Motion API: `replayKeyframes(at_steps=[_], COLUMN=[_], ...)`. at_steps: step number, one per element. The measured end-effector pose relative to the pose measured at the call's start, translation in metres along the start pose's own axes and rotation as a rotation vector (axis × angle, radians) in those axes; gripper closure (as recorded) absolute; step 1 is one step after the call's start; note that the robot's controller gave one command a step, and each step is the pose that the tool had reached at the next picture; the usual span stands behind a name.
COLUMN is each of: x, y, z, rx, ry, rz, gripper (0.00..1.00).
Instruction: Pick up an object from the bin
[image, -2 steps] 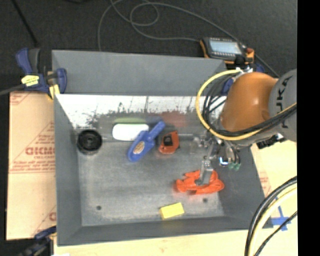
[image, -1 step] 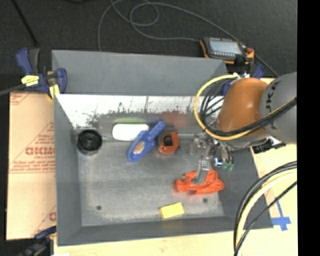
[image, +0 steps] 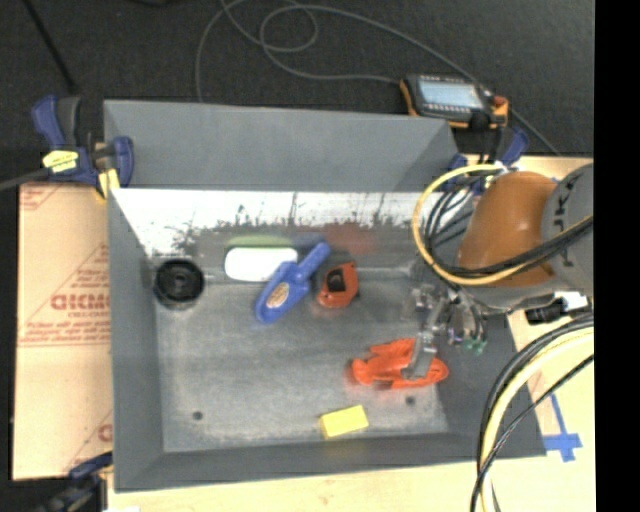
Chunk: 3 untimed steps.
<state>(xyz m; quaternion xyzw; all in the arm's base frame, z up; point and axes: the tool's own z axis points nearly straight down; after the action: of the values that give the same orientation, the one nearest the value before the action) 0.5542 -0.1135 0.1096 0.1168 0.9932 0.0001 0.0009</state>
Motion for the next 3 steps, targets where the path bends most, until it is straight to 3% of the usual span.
replayKeyframes(at_steps=[1, 2, 3], x=[0.004, -0.019, -0.019], y=[-0.008, 0.005, 0.005], z=[0.031, 0.037, 0.037], rx=[0.001, 0.000, 0.000], ry=[-0.003, -0.005, -0.005], rz=[0.039, 0.374, 0.373], gripper=[0.00, 1.00, 1.00])
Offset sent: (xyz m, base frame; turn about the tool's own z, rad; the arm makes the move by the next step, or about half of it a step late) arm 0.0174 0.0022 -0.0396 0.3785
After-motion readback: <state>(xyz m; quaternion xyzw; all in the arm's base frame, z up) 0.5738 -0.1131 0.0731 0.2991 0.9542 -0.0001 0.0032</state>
